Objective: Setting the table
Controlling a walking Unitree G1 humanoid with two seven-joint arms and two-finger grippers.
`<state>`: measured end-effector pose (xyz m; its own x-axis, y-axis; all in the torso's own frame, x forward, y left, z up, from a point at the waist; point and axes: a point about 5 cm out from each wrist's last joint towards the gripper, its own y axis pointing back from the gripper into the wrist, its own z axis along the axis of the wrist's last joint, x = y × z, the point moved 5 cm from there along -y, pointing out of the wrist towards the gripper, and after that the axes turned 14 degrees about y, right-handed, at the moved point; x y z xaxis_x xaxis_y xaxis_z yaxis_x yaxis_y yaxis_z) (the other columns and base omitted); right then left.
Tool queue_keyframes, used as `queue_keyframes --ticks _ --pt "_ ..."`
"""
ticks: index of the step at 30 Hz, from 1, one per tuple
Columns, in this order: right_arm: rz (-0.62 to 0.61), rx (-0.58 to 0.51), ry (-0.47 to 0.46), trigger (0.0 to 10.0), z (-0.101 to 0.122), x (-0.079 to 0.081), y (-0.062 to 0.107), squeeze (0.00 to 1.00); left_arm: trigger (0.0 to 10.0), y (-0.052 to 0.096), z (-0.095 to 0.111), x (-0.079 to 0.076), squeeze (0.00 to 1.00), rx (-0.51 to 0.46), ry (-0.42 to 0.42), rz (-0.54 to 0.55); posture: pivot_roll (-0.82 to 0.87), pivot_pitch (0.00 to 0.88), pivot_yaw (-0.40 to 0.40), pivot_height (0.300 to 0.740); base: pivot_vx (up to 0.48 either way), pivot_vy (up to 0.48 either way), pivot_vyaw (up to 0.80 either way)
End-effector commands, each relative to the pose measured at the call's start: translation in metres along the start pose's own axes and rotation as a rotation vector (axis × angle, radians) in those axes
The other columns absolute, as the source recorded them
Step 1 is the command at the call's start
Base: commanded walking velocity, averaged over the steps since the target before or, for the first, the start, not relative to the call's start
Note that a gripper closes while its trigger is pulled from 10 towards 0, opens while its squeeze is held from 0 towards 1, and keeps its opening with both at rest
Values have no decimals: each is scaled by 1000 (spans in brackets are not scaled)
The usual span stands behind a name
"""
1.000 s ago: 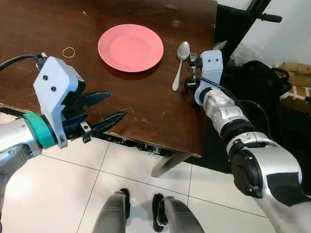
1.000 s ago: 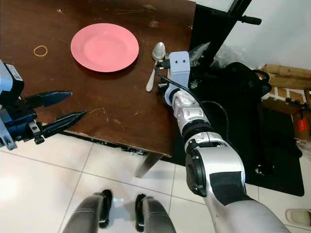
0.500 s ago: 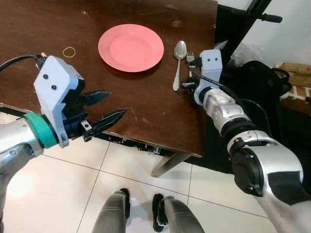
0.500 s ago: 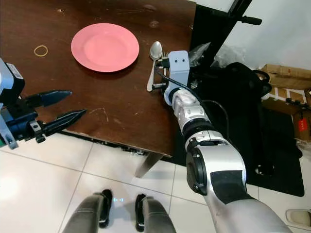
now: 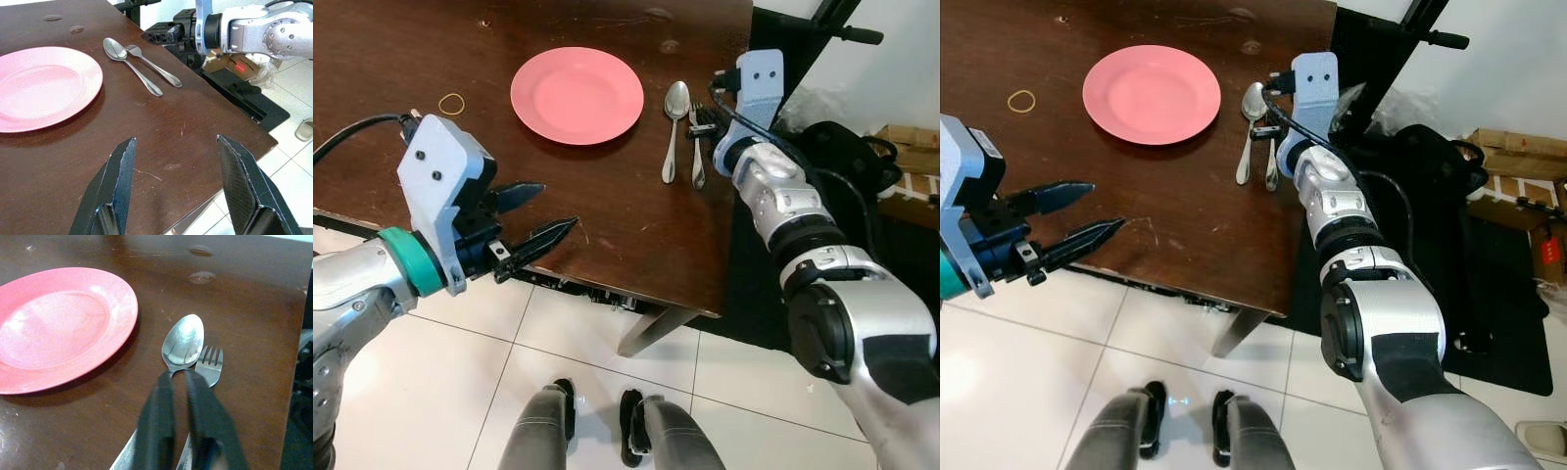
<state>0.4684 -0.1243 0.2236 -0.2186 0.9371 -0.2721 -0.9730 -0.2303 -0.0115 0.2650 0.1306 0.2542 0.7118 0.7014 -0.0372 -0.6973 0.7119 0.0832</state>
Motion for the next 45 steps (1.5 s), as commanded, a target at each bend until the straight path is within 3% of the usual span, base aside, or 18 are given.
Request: queue_keyframes --ticks 1,14,15,17,18,26,27,30,31,37,45 --pt "-36 71 12 10000 -19 -6 4 1000 10000 -1 -1 -4 0 -1 1 -13 244 203 -35 740 0 0 0" --pt "-69 151 7 10000 -33 4 3 1000 10000 8 1 -6 0 14 -6 1 301 236 -30 740 0 0 0" --pt "-81 162 14 10000 -35 3 4 773 10000 9 2 -6 0 17 -7 3 305 240 -30 740 0 0 0" --pt "-89 169 18 10000 -37 3 4 773 10000 10 2 -6 0 19 -7 4 305 240 -30 740 0 0 0" --pt "-90 178 9 10000 -39 3 5 0 10000 10 1 -6 0 23 -8 6 310 243 -29 740 0 0 0" --pt "-74 214 14 10000 -50 7 7 0 10000 14 0 -7 0 37 -7 12 317 251 -24 740 0 0 0" --pt "-69 232 1 3333 -54 8 9 0 10000 14 0 -7 0 37 -6 13 321 251 -27 740 0 0 0" --pt "-66 244 -8 3333 -57 9 9 0 10000 14 0 -7 0 38 -6 15 321 251 -27 740 0 0 0" --pt "-58 257 -37 0 -61 11 10 0 10000 14 0 -7 0 39 -4 17 323 251 -28 740 0 0 0" --pt "15 283 -79 0 -66 24 11 0 10000 15 0 -6 0 38 -2 24 321 251 -33 740 0 0 0" --pt "30 281 -68 0 -64 23 11 0 10000 13 0 -6 0 33 2 26 308 248 -38 740 0 0 0"
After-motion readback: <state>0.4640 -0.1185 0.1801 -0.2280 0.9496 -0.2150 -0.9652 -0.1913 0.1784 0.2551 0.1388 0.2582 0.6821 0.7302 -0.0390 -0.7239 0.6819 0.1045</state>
